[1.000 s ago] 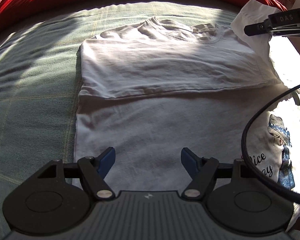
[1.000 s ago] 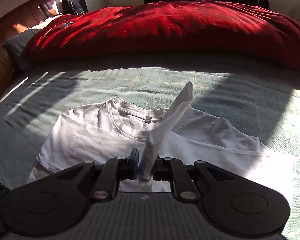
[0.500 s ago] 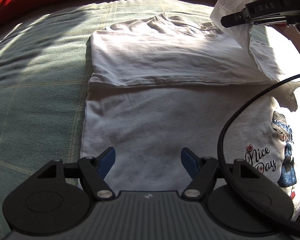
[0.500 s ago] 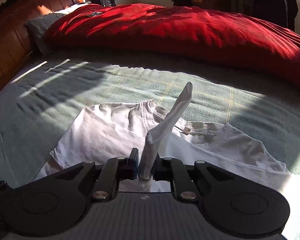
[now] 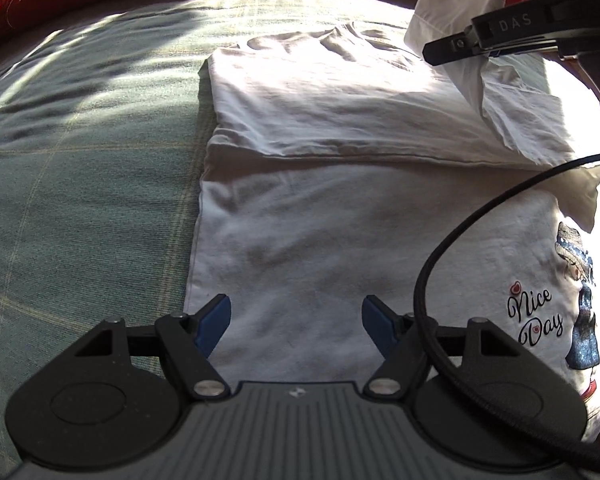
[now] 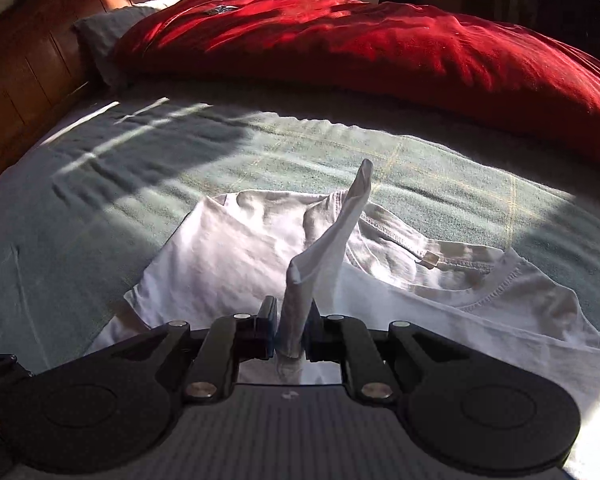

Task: Fold clothes
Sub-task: 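Lower the held sleeve toward the collar with the right gripper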

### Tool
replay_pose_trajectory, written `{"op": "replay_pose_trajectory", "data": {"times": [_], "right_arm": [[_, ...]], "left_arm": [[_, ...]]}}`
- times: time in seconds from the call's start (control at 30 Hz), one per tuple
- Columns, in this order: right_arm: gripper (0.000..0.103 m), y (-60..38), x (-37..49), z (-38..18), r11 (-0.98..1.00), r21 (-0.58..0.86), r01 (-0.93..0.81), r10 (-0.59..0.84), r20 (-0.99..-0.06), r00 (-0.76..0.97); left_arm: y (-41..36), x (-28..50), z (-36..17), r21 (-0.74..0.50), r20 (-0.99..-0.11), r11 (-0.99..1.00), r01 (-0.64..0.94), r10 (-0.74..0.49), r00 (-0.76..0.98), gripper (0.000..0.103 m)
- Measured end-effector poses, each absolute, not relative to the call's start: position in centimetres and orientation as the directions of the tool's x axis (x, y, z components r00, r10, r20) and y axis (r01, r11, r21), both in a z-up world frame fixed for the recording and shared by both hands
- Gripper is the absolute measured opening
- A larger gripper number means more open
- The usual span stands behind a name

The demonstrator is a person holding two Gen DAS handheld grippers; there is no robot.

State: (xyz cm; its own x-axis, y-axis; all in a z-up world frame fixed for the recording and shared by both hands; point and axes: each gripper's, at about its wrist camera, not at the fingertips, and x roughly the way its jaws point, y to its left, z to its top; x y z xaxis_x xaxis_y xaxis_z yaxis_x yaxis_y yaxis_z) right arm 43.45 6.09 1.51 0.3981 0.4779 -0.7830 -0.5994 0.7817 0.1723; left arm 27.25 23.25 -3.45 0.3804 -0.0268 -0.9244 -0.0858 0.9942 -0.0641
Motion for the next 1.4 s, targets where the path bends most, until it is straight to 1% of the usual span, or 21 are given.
{"op": "replay_pose_trajectory", "data": {"times": [0.3,0.7,1.1,1.4], "right_arm": [[0.016,8.6,42.6,-0.4,0.731,0.177,-0.659,0.483,-0.816,0.317],[0.016,10.5,42.7,-1.7,0.721,0.171,-0.672,0.476,-0.827,0.300],[0.016,11.4,43.0,-2.2,0.741,0.146,-0.656,0.461,-0.821,0.337],[0.017,12.0,42.1,-1.2,0.743,0.068,-0.666,0.453,-0.783,0.426]], "left_arm": [[24.2,26.7,-3.6,-0.066,-0.926,0.992,-0.109,-0.021,0.376,0.072],[24.9,26.4,-3.7,-0.072,-0.926,0.989,-0.128,-0.018,0.376,0.072],[25.1,26.1,-3.8,-0.075,-0.923,0.987,-0.143,-0.014,0.383,0.072],[25.6,25.6,-3.5,-0.080,-0.915,0.982,-0.171,-0.004,0.404,0.072]]}}
